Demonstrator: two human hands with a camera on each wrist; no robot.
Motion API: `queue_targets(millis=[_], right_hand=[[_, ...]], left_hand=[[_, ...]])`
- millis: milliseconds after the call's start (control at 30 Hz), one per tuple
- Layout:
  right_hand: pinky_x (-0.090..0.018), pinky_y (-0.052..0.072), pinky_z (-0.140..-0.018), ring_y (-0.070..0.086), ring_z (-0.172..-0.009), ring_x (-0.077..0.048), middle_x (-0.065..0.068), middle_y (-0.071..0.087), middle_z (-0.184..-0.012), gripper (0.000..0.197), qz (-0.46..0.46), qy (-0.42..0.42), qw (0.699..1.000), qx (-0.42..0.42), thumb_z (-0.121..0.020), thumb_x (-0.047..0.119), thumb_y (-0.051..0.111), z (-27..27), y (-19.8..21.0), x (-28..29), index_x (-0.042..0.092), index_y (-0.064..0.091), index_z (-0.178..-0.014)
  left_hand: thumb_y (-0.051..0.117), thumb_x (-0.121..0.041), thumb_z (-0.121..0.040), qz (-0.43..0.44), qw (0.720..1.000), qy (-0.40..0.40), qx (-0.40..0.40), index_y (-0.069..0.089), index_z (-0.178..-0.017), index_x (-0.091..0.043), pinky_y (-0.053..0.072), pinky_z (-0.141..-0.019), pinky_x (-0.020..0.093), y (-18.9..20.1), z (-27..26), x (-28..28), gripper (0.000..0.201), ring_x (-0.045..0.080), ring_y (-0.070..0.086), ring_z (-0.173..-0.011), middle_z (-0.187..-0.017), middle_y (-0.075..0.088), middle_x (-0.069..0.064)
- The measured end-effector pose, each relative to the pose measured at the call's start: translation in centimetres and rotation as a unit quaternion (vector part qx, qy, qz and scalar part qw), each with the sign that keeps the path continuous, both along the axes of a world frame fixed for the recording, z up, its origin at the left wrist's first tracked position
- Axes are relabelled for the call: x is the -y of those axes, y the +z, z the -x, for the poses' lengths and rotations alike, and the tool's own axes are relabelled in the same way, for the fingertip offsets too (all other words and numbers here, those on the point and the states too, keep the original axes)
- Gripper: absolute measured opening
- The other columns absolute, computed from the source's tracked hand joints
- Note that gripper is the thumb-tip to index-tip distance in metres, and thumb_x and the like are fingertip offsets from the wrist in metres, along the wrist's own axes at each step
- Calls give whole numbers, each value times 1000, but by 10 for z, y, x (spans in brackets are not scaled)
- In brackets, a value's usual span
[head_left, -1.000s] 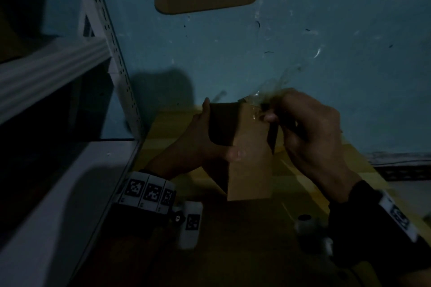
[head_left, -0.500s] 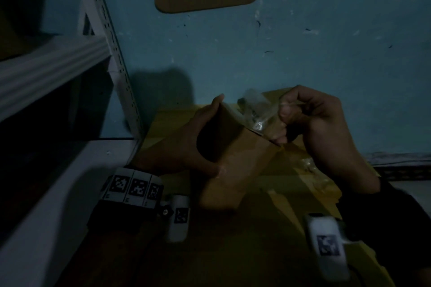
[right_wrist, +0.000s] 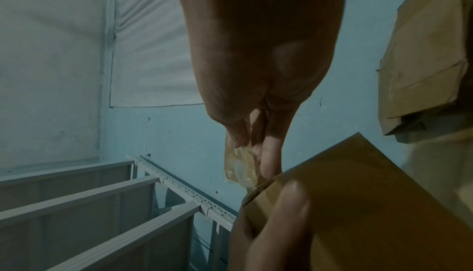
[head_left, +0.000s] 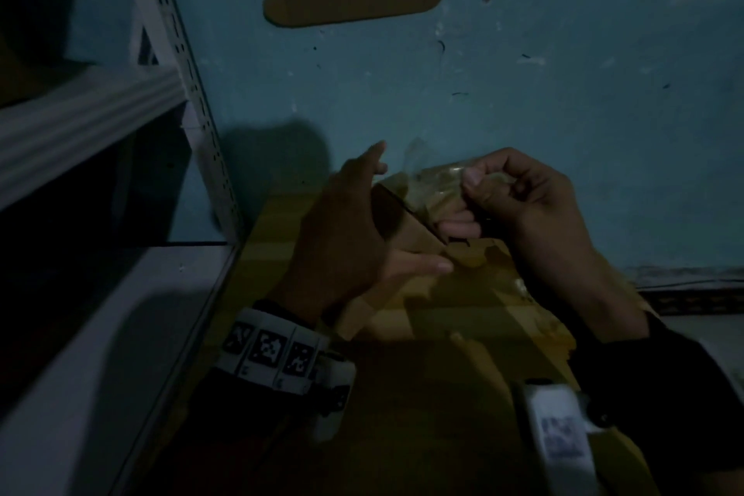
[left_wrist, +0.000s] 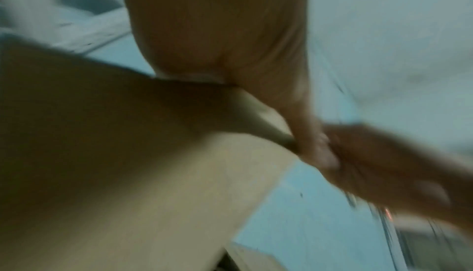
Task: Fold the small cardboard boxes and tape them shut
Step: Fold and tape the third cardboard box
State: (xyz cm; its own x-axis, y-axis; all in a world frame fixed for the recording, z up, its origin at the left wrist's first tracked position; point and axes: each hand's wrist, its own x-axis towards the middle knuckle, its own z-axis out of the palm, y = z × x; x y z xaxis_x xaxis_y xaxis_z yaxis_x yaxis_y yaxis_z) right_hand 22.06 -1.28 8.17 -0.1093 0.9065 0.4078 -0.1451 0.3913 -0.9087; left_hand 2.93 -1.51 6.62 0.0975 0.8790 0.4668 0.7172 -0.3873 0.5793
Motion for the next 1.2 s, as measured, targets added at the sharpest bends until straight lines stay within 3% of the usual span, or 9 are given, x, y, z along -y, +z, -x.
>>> queue_targets(millis=[133, 267, 400, 500, 600, 733, 900, 1033, 1200], right_hand=[[-32, 61, -72, 75, -75, -27, -14, 75, -76, 10, 15, 22, 1000, -12, -96, 7, 62, 7, -1, 3, -2, 61, -91], [-33, 62, -73, 75, -78, -31, -22, 74, -83, 22, -1, 32, 999, -10, -88, 14, 69, 13, -1, 8, -6, 61, -93], [-26, 59, -64, 72, -71, -18, -5, 74, -75, 33, -71, -2, 994, 85, -67, 10, 87, 14, 0, 11, 2, 59, -82], [-17, 43, -51, 49, -54, -4, 10, 50, -56, 46, -88, -76, 982, 148, -59, 18, 93, 14, -8, 4, 8, 49, -68], [-19, 40, -47, 47, -51, -5, 9, 50, -57, 48, -92, -106, 975, 170, -60, 21, 95, 13, -14, -3, 15, 50, -76], [-32, 58, -52, 68, -62, -6, 1, 71, -77, 55, -71, -109, 972, 196, -65, 18, 93, 7, -10, -3, 19, 60, -109], [-30, 56, -55, 70, -63, -4, 12, 73, -72, 25, -87, -164, 958, 220, -73, 18, 87, 5, -11, -5, 24, 68, -88], [-48, 61, -61, 73, -63, -17, -3, 73, -72, 18, -79, -238, 949, 193, -78, 20, 85, -24, -5, -14, 11, 69, -79], [-39, 62, -59, 73, -58, -18, -9, 71, -68, 25, -35, -226, 953, 200, -83, 21, 81, -42, 0, -17, 2, 66, -78]], left_hand=[[89, -53, -45, -72, 990, 121, -32, 35, -135, -21, 42, -86, 32, -1, -12, 2, 110, 16, 44, -114, -127, 44, -2], [87, -47, -47, -130, 979, 156, -26, 39, -127, -15, 38, -87, 32, -11, -16, 0, 100, 18, 45, -111, -122, 46, 3], [89, -33, -52, -140, 985, 100, -13, 45, -127, -12, 40, -87, 32, -17, -14, -6, 90, 11, 43, -107, -121, 50, 5], [86, -26, -52, -134, 991, 9, -20, 48, -124, -11, 44, -82, 35, -20, -14, -5, 83, 11, 44, -105, -117, 50, 5], [86, -25, -46, -112, 992, -42, -36, 45, -123, -14, 49, -78, 42, -20, -15, -4, 87, 22, 50, -104, -116, 49, 2], [85, -30, -51, -100, 990, -93, -23, 48, -118, -13, 49, -81, 46, -20, -10, -6, 79, 20, 56, -96, -111, 53, 2], [90, -34, -50, -71, 991, -117, 8, 47, -119, -15, 52, -78, 42, -20, -6, -6, 83, 17, 59, -99, -114, 55, 0], [95, -19, -48, -55, 989, -126, 56, 46, -117, -17, 45, -76, 13, -13, 12, -4, 85, 1, 55, -103, -112, 54, -12], [94, -10, -49, -47, 988, -132, 67, 46, -120, -21, 48, -82, 18, -11, 22, -2, 86, -3, 53, -107, -115, 53, -16]])
